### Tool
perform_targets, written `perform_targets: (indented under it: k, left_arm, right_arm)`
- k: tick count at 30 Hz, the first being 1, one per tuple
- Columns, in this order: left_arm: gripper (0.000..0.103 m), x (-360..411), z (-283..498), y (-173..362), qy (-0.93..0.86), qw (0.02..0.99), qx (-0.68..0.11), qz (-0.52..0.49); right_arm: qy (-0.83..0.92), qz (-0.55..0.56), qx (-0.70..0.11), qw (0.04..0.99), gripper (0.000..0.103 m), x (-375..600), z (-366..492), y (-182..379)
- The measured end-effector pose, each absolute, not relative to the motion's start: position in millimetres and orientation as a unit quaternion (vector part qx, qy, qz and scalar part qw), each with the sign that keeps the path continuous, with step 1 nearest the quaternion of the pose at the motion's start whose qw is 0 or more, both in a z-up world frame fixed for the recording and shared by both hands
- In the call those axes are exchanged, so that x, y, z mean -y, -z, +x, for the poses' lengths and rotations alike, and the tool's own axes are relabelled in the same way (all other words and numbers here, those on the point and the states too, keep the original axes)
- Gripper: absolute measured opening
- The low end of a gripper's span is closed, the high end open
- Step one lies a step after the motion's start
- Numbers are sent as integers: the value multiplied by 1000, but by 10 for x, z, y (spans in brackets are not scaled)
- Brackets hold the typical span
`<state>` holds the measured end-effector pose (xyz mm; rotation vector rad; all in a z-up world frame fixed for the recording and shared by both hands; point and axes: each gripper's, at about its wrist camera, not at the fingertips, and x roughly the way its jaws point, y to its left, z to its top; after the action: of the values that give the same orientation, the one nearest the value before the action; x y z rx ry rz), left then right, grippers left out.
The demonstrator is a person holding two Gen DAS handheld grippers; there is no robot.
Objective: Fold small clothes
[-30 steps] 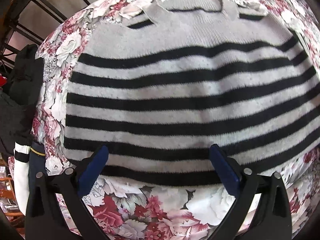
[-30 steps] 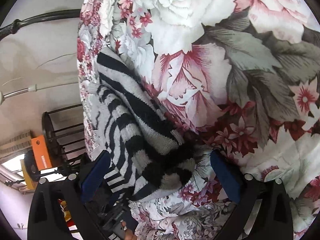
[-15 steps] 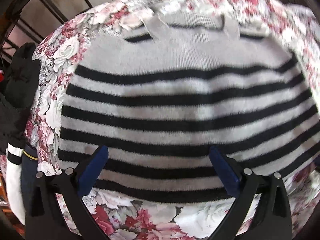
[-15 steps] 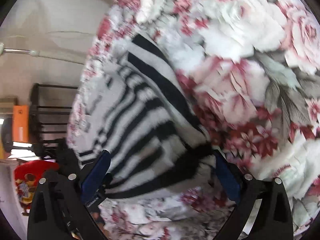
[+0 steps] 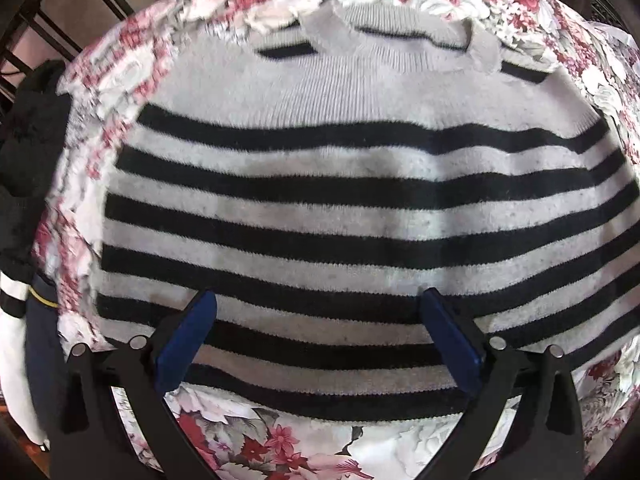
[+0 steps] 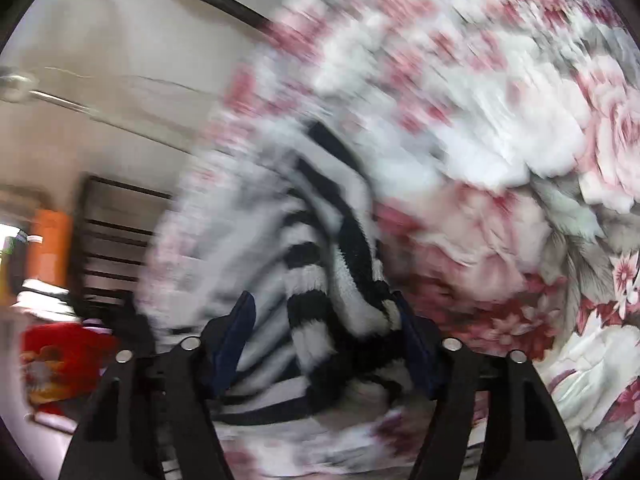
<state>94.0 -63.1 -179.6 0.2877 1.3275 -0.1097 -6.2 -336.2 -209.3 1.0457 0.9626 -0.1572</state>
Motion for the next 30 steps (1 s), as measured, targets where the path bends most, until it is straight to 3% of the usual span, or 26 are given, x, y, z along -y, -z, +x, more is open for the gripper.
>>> perform_targets:
  k: [2, 3, 5, 6, 9, 17, 30]
  left_arm:
    - [99, 598, 957, 1840, 54, 769, -626, 122]
    - [99, 582, 963, 1836, 56, 767, -629, 117]
    - [99, 550, 980, 1786, 55, 766, -631, 109]
    - [99, 541, 982, 1765, 54, 767, -631, 109]
    - [99, 486, 996, 1662, 45, 772, -623, 118]
    - [99, 318, 1154, 1427, 51, 777, -621, 88]
    - [98, 711, 1728, 1398, 128, 770, -620, 74]
  right_arm:
    - [95, 524, -434, 727, 56, 3427, -120, 2323]
    - [104, 529, -434, 722, 56, 3439, -117, 2322]
    - [115, 522, -432, 726, 52, 3399, -96, 2216]
    - [123, 510, -429, 736, 42, 3354, -68, 2148]
    - [134, 477, -426, 757, 35, 3248, -10, 1994]
    - [109, 426, -405, 802, 33, 2883, 76, 1495]
    - [35, 217, -422, 879, 33, 2078, 34, 968]
